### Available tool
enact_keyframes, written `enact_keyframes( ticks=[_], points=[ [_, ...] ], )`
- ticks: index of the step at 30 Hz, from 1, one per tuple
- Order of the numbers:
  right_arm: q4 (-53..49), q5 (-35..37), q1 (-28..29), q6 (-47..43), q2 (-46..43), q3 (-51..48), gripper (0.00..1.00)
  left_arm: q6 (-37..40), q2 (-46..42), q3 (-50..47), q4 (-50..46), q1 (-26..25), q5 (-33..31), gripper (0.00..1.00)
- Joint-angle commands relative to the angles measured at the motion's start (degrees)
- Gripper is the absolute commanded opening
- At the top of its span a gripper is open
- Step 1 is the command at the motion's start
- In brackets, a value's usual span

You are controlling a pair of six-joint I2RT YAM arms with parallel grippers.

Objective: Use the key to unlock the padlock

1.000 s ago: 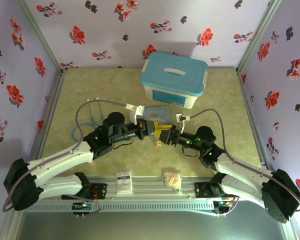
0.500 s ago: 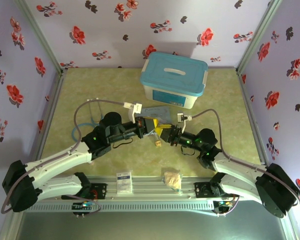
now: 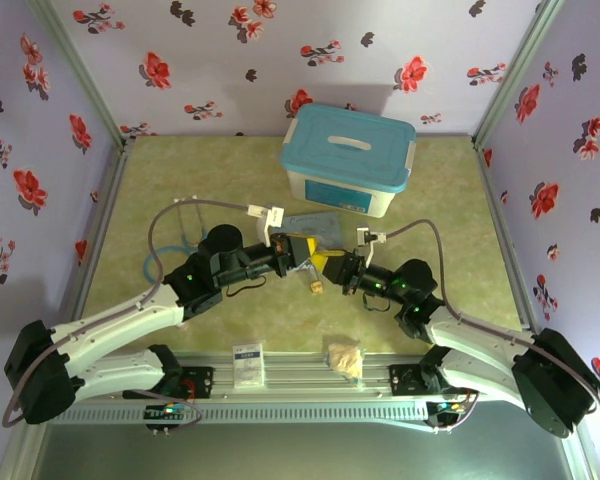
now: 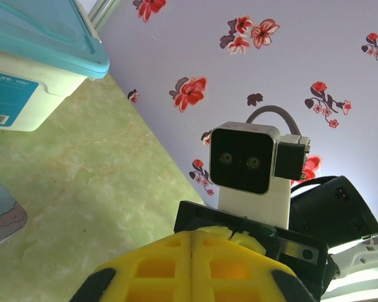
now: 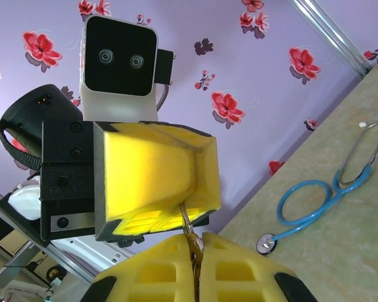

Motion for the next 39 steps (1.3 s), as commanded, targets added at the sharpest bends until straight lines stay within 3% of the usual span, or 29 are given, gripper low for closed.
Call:
enact_keyframes(
  ticks=[1, 3, 4, 10, 14, 25, 39],
  points=[
    [-2.20, 1.36, 0.04, -1.38, -1.71, -0.89, 0.02, 0.04, -1.52, -0.98, 0.61, 0.67, -1.21, 0.35],
    [-6.16, 3.06, 0.04, -2.45, -2.64, -0.61, 0.02, 0.78, -2.25, -1.08, -0.35, 0.67, -3.87, 0.61],
    [-9.71, 4.48, 0.05, -3.30, -3.22, -0.10, 0.02, 1.25, -2.65, -1.12, -1.06, 0.67, -5.44, 0.65],
    [-37.33, 19.10, -0.37, -8.44, -6.08, 3.96, 0.00, 1.90, 0.27, 4.33, -19.84, 0.46, -17.66, 0.66],
    [-53.39, 29.83, -1.61, -7.65, -4.16, 6.71, 0.00, 0.77, 5.40, 4.98, -21.88, -0.10, -17.39, 0.64],
    [-56.54, 32.29, -3.02, -5.91, -0.62, 5.31, 0.00, -3.07, 20.75, 3.06, -14.98, -4.68, -17.48, 0.60],
    [-56.30, 31.75, -3.02, -5.83, -5.53, 1.47, 0.00, -4.83, 34.65, 0.25, -1.52, -4.64, -20.53, 0.60]
  ],
)
